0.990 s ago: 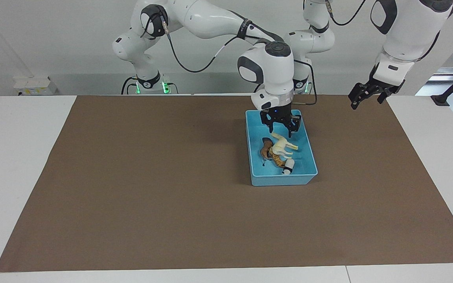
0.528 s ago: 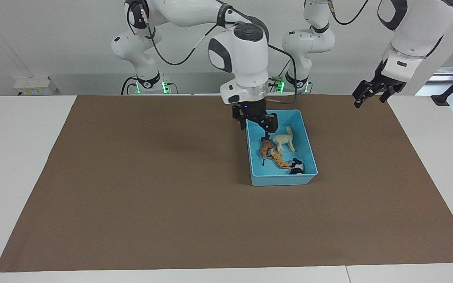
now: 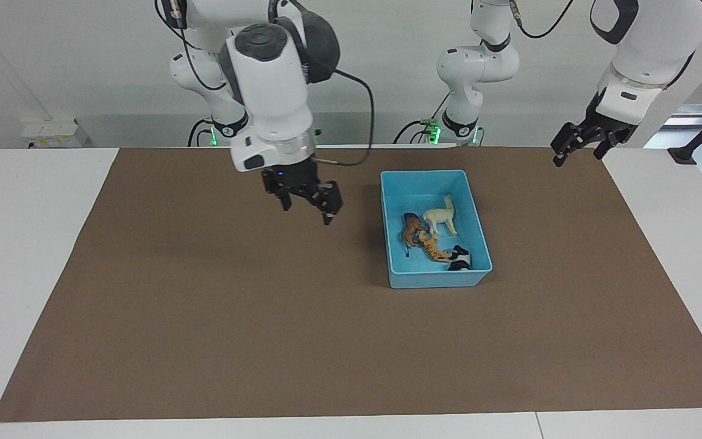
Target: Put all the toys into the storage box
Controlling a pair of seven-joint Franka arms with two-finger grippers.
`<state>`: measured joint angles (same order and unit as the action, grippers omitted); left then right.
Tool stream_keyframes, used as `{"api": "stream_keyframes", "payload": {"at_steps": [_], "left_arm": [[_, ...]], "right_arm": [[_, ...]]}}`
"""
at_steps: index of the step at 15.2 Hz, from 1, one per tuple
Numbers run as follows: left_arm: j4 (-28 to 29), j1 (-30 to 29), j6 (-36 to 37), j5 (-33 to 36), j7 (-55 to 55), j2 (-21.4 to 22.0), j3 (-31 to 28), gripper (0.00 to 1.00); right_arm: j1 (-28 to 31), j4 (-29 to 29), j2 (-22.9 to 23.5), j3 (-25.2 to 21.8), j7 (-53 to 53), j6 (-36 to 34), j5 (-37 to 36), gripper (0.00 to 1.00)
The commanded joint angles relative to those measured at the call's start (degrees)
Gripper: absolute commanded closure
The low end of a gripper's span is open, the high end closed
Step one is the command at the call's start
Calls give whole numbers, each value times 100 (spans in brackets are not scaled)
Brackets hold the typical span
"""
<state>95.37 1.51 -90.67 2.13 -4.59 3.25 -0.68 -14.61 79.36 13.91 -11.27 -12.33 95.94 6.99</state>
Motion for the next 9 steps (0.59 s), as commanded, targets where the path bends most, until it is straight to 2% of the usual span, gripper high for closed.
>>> {"api": "stream_keyframes", "payload": {"at_steps": [1, 5, 9], "left_arm": [[-10, 131, 251, -37, 274, 0, -134, 0], [51, 131, 261, -46, 309, 44, -108, 0], [61, 157, 68, -81, 432, 44, -108, 0]], "right_arm": [[632, 615, -572, 117, 1362, -171, -443, 0], [1073, 958, -1301, 117, 1830, -830, -681, 0], [1310, 1020, -1821, 160, 2119, -1489, -770, 0]]}}
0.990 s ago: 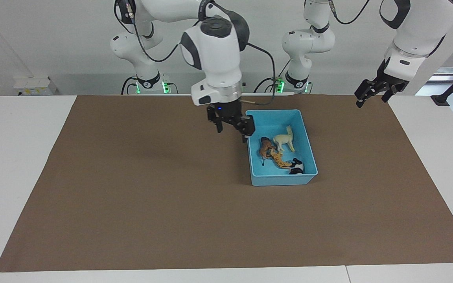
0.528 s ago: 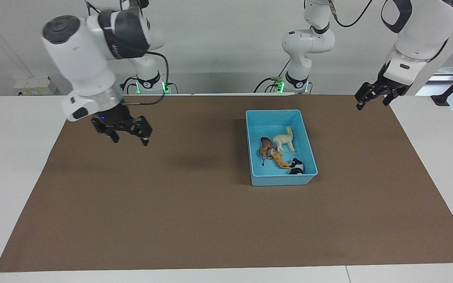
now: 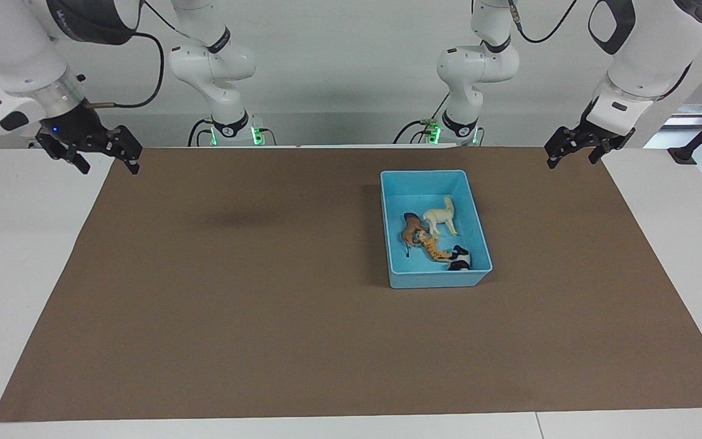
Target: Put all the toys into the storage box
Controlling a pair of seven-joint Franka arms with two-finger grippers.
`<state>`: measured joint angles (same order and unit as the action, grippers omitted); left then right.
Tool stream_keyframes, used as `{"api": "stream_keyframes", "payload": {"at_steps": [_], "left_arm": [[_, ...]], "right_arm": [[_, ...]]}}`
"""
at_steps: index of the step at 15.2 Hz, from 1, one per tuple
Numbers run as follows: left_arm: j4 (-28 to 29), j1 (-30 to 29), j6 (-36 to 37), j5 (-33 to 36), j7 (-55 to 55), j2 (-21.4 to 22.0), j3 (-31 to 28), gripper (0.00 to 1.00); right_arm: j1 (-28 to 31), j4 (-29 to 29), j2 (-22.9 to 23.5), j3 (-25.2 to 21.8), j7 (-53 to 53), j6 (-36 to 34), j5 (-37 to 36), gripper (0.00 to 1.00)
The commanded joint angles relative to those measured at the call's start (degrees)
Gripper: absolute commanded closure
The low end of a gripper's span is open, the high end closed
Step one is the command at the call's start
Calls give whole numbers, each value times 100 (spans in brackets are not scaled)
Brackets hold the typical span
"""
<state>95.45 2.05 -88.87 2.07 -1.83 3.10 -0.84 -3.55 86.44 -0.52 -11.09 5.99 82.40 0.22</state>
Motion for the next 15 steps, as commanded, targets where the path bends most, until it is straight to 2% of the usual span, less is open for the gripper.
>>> {"api": "stream_keyframes", "payload": {"at_steps": [1, 3, 8, 12, 15], "left_arm": [[52, 94, -208, -84, 156, 51, -92, 0], [52, 76, -253, -84, 165, 50, -92, 0], [61, 111, -253, -84, 156, 51, -83, 0], [78, 111, -429, -189, 130, 42, -74, 0], [79, 120, -438, -321, 104, 42, -74, 0]], "right_arm": [[362, 303, -475, 186, 393, -276, -109, 0], [644, 286, -581, 387, 491, -461, -118, 0], [812, 32, -493, 572, 482, -496, -258, 0], [795, 495, -519, 634, 456, 169, -443, 0], [821, 480, -502, 643, 447, 75, -426, 0]]}}
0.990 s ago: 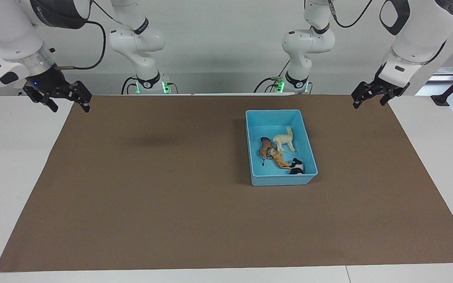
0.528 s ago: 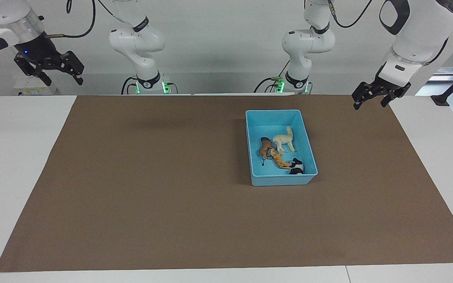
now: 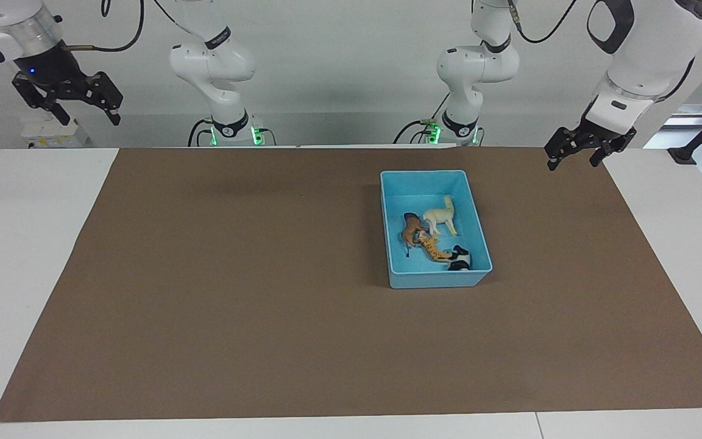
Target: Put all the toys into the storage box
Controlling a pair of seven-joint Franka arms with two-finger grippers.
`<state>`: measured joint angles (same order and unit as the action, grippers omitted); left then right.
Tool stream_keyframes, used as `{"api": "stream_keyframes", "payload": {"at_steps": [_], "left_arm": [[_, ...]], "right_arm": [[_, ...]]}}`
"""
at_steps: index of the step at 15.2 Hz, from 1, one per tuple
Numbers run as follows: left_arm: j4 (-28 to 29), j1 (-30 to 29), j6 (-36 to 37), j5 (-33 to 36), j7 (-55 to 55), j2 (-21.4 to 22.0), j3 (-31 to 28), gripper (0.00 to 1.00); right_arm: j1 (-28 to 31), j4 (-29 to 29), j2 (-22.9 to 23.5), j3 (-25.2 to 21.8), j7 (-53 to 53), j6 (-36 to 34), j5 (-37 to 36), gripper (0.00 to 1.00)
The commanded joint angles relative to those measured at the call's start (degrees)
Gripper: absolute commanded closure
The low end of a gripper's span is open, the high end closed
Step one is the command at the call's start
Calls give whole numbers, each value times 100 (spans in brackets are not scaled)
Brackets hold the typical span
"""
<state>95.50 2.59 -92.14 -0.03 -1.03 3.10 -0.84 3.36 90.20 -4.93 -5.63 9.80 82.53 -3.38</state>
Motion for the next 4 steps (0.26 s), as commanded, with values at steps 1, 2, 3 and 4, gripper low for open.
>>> {"api": "stream_keyframes", "payload": {"at_steps": [1, 2, 3, 4], "left_arm": [[100, 66, -103, -102, 24, 51, -74, 0], [127, 66, -103, -102, 33, 59, -74, 0], [153, 66, -94, -102, 59, 68, -74, 0], [162, 66, -59, -102, 60, 68, -74, 0]], "right_arm": [[130, 85, -61, 97, 66, 35, -49, 0], [121, 85, -61, 97, 66, 26, -40, 0], [121, 85, -61, 97, 66, 26, -40, 0], [121, 85, -61, 97, 66, 26, -40, 0]]}}
